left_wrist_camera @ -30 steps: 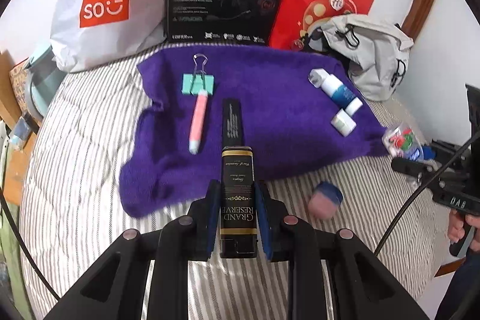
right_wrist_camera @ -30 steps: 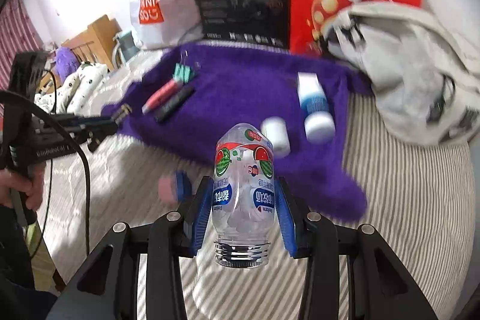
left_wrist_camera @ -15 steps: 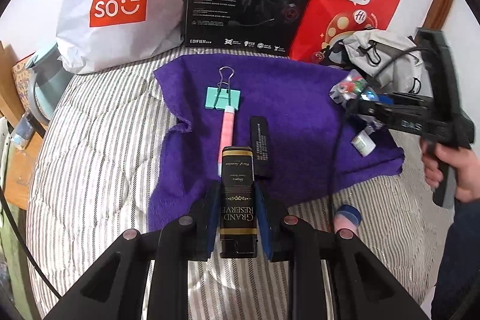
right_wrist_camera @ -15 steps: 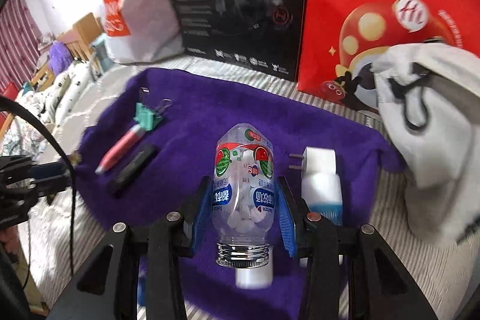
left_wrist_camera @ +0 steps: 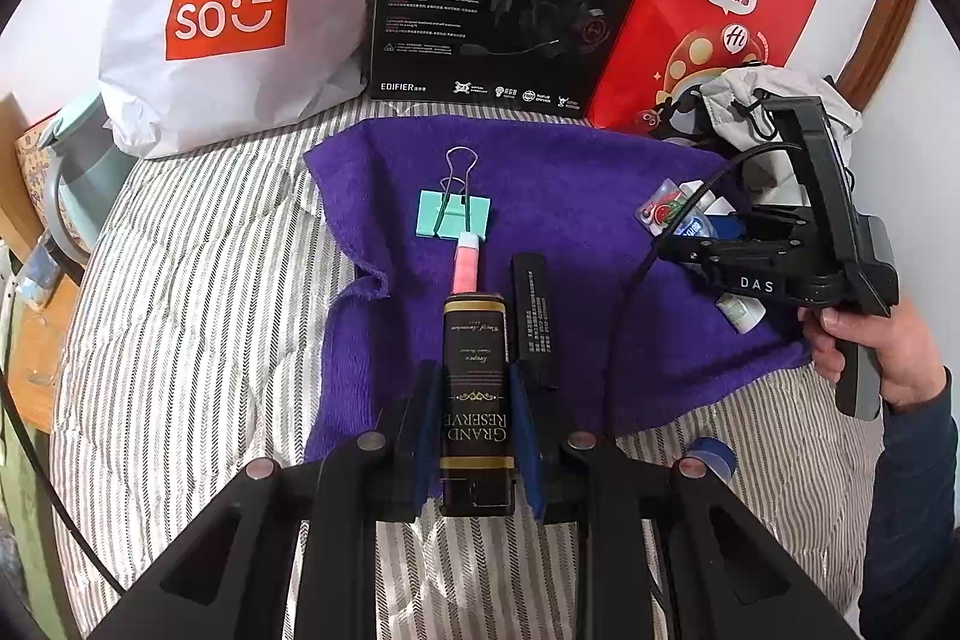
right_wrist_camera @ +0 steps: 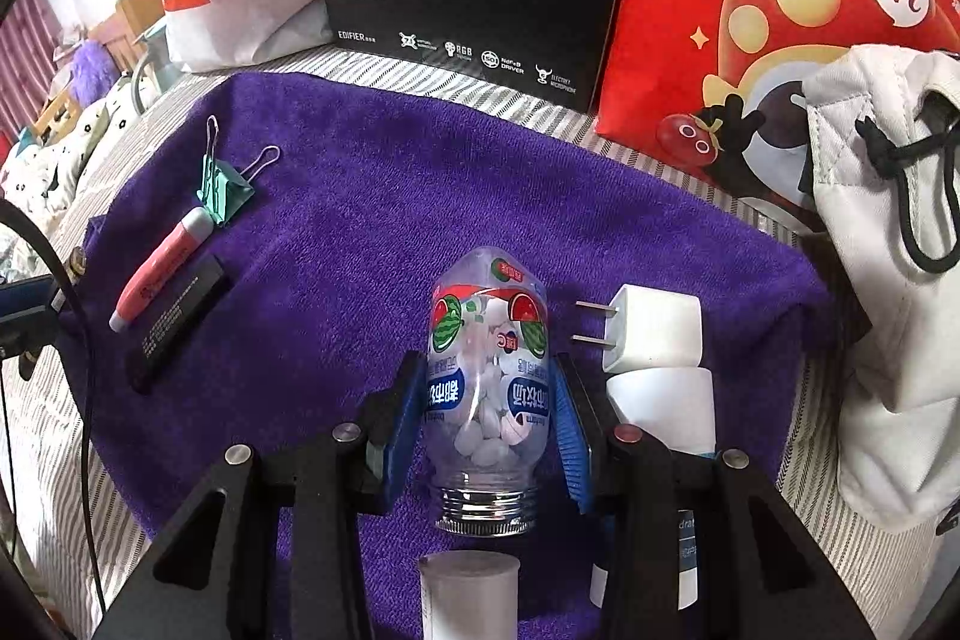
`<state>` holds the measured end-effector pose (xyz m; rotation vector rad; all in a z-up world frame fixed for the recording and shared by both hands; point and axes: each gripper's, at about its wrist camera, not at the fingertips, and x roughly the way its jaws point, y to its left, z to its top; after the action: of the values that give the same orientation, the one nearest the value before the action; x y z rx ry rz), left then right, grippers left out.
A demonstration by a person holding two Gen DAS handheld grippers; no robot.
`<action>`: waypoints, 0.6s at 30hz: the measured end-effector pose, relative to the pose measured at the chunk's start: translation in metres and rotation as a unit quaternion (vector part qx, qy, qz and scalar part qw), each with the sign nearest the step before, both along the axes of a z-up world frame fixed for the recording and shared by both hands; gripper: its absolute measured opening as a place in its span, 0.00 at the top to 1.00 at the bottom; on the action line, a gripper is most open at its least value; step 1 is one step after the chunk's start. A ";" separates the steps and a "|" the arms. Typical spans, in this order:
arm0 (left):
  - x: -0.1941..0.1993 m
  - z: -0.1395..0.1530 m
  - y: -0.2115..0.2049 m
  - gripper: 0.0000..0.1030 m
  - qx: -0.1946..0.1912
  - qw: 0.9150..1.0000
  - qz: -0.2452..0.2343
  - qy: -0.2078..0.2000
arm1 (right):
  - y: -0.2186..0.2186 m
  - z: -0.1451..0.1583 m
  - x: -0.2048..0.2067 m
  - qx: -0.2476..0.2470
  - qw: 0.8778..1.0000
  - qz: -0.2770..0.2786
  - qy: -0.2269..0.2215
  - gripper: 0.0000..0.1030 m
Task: Organize rigid objects
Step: 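Carry the Grand Reserve box and mint bottle over the purple towel with both grippers, then open both grippers to release the box and bottle on the towel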
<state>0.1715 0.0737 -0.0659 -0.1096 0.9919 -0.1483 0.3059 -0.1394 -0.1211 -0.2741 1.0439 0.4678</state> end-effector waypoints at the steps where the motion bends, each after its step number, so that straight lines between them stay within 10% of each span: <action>1: 0.001 0.000 0.000 0.78 -0.001 1.000 0.000 0.000 | 0.000 0.001 -0.001 -0.002 1.000 0.001 0.003 0.59; 18: 0.029 -0.008 -0.023 0.78 0.000 1.000 -0.024 0.011 | -0.049 0.063 -0.066 0.007 0.999 -0.009 -0.041 0.57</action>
<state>0.2008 0.0506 -0.0736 -0.0877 1.0169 -0.1905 0.2404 -0.1883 -0.0582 -0.2693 0.9613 0.4434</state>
